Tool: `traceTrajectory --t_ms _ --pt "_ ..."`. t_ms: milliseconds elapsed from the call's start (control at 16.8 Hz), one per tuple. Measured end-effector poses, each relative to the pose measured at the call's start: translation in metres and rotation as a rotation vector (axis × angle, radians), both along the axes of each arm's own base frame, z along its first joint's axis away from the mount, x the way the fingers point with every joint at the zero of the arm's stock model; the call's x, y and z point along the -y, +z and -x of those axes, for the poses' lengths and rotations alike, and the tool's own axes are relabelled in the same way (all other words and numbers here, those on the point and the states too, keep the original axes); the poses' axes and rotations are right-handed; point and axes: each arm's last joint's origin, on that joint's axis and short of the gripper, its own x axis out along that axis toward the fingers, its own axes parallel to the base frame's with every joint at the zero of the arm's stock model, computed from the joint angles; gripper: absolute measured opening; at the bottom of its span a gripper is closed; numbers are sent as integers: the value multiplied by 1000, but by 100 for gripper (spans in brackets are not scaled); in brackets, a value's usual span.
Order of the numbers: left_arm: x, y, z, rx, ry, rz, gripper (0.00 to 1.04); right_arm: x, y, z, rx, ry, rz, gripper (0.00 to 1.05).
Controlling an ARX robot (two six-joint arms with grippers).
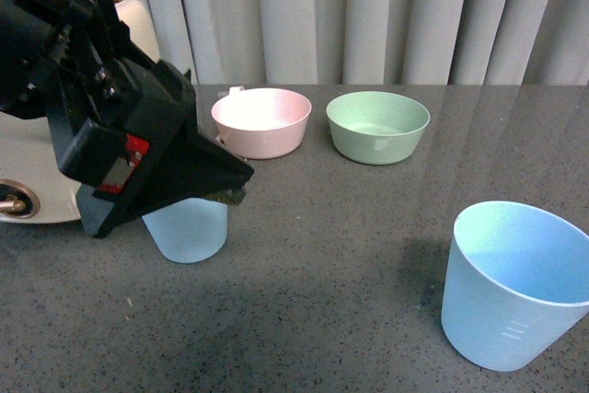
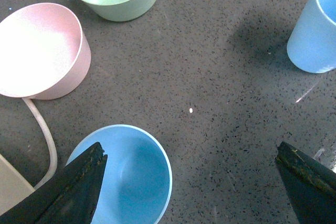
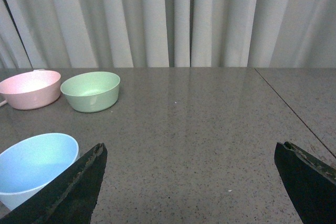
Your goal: Stack blue cups with both arms
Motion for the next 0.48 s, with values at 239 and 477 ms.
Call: traceTrajectory --t_ms 239,477 --pt "3 -22 -12 -3 -12 -94 98 0 0 0 0 0 0 98" --pt "1 -30 -15 -7 -21 -135 98 0 0 0 0 0 0 98"
